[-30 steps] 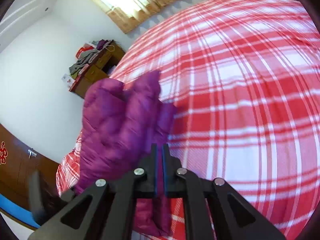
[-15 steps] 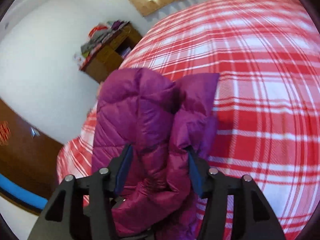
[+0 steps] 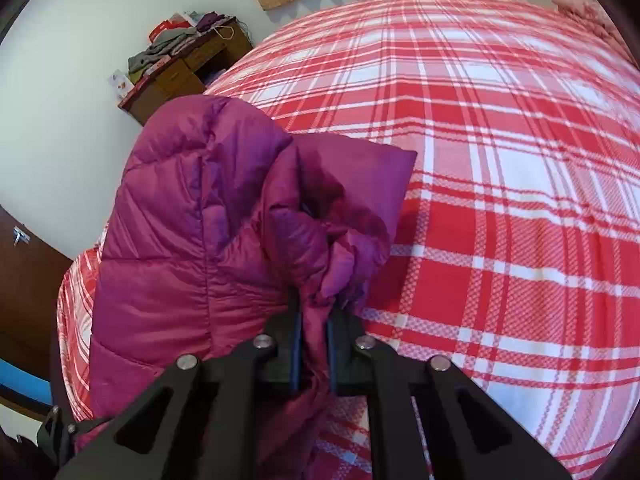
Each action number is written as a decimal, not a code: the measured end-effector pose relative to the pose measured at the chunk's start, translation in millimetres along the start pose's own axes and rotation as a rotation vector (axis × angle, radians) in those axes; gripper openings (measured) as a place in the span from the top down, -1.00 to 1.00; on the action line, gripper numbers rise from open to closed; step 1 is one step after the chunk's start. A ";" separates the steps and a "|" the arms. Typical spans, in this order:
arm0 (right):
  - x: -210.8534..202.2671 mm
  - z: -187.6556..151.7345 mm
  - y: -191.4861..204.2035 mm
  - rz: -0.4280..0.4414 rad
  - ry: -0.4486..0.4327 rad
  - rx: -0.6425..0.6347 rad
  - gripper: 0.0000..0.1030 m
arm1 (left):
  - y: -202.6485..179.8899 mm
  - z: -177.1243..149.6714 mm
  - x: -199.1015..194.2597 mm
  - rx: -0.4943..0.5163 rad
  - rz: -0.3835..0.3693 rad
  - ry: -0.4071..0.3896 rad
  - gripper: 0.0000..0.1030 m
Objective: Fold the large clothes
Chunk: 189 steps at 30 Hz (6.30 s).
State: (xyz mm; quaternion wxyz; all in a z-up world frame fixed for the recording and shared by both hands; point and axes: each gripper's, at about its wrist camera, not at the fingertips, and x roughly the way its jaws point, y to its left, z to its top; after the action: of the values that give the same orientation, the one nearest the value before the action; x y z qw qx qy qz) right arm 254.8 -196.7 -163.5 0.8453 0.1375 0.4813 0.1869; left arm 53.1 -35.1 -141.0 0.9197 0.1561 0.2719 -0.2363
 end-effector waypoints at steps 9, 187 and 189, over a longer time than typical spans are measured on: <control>3.3 -17.9 14.0 -0.064 -0.085 -0.036 0.77 | 154.5 36.4 0.1 -0.610 -0.048 -0.044 -0.28; 116.1 4.5 288.1 0.136 -0.105 -0.439 0.04 | 310.8 -100.9 -6.4 -0.903 0.607 0.145 -0.49; 99.3 7.2 297.3 0.115 -0.164 -0.458 0.29 | 308.6 -97.6 -5.9 -0.892 0.620 0.151 -0.49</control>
State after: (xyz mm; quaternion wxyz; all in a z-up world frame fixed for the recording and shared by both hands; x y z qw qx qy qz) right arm 252.7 112.7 -113.1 0.8786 -0.0157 0.3475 0.3271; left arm 167.5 266.5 -167.1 0.9011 -0.1597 0.3524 0.1960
